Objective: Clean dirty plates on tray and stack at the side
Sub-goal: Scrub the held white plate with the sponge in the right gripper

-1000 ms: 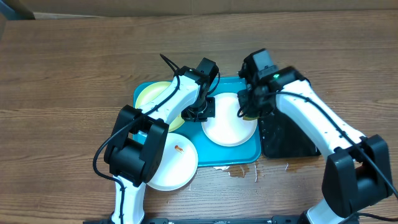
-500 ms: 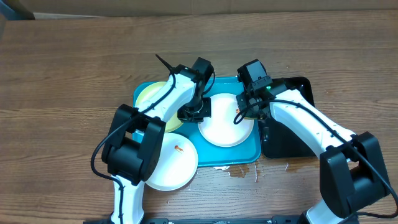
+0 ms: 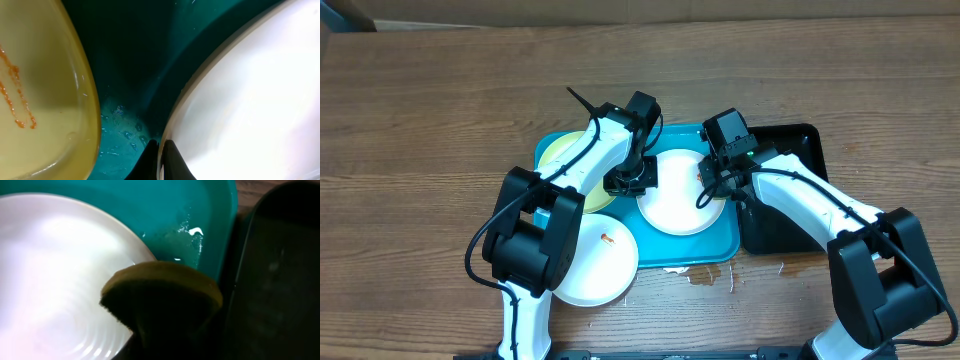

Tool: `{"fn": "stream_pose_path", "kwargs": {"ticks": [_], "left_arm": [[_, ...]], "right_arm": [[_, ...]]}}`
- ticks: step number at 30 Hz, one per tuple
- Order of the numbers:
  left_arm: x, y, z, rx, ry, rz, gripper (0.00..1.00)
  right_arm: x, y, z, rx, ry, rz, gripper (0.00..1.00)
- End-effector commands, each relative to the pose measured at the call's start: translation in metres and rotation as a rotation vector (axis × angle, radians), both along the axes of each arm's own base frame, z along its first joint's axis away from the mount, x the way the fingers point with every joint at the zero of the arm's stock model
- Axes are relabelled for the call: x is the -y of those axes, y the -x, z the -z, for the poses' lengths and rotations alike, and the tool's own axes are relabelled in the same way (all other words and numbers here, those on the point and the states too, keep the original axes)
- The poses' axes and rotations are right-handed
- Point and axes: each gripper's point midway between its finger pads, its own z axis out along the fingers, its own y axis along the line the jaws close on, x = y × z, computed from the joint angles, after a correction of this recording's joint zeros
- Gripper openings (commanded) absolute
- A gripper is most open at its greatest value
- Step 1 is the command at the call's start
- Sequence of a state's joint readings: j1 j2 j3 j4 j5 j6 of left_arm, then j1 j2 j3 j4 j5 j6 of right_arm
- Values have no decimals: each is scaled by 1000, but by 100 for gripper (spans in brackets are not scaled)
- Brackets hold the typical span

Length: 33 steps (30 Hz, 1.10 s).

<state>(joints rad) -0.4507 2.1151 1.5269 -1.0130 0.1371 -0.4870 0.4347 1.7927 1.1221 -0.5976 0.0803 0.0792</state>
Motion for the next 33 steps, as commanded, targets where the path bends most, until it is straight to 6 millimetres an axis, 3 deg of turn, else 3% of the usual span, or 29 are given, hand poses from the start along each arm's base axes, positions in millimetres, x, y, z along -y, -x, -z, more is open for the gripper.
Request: {"fn": "stream_pose_path", "kwargs": {"ticks": [1,4,18,26,33], "left_arm": [[-11,0,9,-4,-49,15,4],[-11,0,9,-4,-49,16,4],[-10,1,8,-6,-46,15,4],[-10,1,9,-6,-46,15,4],[-10,1,9,-5,-46,15,4]], "right_arm": [[-10,-1,-1,3,-46,-13,16],[-9,-1,-1,5,-42,-12,4],[-9,-5,2,26,-8,-74,4],[0,-7,24,5,61,-78,4],[-7,2,47,-69,31,-96,4]]}}
